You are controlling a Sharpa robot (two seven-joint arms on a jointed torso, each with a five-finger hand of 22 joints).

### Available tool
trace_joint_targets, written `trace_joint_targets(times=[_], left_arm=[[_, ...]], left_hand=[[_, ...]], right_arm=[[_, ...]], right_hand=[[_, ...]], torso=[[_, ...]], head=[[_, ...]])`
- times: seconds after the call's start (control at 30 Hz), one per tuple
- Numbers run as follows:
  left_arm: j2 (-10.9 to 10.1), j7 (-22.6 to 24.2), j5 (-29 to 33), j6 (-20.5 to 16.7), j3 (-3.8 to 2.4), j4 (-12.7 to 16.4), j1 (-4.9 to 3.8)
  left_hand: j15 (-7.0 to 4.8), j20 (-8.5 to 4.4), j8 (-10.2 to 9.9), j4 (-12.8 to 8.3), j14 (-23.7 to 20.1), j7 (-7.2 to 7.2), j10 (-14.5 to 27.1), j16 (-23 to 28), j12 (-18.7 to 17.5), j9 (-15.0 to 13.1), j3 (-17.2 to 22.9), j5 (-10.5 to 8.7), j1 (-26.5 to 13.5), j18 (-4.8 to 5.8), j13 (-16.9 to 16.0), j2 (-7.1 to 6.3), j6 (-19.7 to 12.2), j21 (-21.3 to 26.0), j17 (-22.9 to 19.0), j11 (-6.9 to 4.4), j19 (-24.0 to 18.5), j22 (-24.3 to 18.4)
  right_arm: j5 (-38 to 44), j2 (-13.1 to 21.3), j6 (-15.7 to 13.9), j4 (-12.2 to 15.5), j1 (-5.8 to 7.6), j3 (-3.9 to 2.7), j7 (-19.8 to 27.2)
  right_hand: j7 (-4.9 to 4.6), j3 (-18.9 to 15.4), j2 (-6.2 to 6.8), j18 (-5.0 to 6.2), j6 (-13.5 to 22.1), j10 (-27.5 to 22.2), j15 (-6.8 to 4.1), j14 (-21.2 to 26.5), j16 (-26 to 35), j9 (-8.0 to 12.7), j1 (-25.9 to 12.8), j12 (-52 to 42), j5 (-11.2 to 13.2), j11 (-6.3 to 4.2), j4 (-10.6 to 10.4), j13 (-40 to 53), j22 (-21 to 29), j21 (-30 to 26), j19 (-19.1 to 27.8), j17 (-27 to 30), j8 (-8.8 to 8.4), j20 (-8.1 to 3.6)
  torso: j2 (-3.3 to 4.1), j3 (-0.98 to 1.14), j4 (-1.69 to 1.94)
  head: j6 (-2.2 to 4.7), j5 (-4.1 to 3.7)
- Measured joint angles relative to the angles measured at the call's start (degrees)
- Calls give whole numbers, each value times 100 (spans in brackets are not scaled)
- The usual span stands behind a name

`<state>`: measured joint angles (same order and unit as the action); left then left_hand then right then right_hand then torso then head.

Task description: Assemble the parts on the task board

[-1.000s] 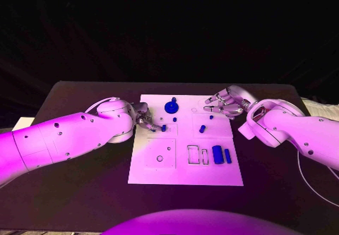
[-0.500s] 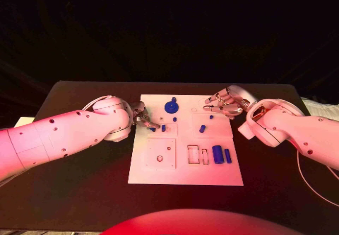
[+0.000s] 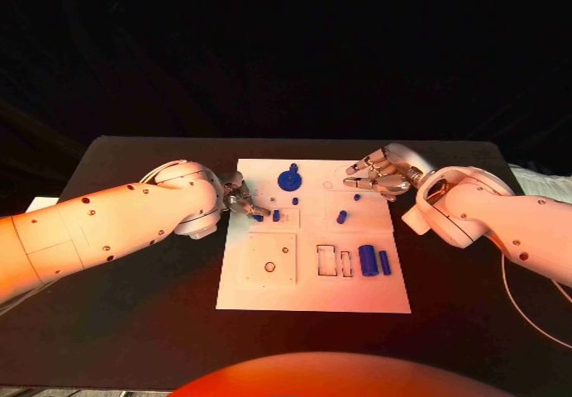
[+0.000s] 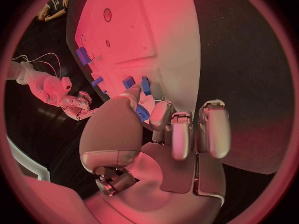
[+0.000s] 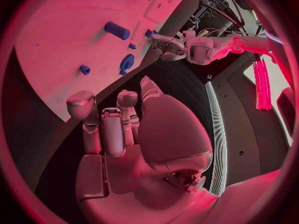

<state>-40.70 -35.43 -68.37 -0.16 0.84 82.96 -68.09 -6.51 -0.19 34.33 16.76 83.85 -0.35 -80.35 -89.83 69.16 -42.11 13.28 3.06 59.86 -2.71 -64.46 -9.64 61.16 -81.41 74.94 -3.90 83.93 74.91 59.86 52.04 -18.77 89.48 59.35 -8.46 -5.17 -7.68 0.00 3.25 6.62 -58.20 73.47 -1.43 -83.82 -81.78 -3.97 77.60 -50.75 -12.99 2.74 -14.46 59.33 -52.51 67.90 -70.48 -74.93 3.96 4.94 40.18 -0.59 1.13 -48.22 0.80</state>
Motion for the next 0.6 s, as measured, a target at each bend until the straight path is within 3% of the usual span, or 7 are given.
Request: trace_joint_targets(times=[0.37, 0.6], left_arm=[[-13, -1, 323, -47, -12, -44, -28], [-25, -1, 462, -72, -17, -47, -35]], left_hand=[[21, 13, -345, 6, 21, 114, 134, 0, -149, 203, 105, 0, 0, 1, 160, 0, -192, 109, -1, 92, 13, 0], [21, 41, -428, -8, 21, 125, 133, 0, -149, 261, 151, 0, 22, 1, 160, 22, -203, 109, -1, 92, 0, 0]], right_arm=[[-2, -5, 6, -10, 0, 4, -1], [-3, -9, 9, -13, 0, 7, -1]], right_hand=[[0, 0, 0, 0, 0, 0, 0, 0, 0, 0, 0, 0, 0, 0, 0, 0, 0, 0, 0, 1, 0, 0], [0, 0, 0, 0, 0, 0, 0, 0, 0, 0, 0, 0, 0, 0, 0, -1, 0, 0, 0, 1, 0, 0]], torso=[[1, -2, 0], [1, -1, -1]], head=[[5, -3], [-1, -4]])
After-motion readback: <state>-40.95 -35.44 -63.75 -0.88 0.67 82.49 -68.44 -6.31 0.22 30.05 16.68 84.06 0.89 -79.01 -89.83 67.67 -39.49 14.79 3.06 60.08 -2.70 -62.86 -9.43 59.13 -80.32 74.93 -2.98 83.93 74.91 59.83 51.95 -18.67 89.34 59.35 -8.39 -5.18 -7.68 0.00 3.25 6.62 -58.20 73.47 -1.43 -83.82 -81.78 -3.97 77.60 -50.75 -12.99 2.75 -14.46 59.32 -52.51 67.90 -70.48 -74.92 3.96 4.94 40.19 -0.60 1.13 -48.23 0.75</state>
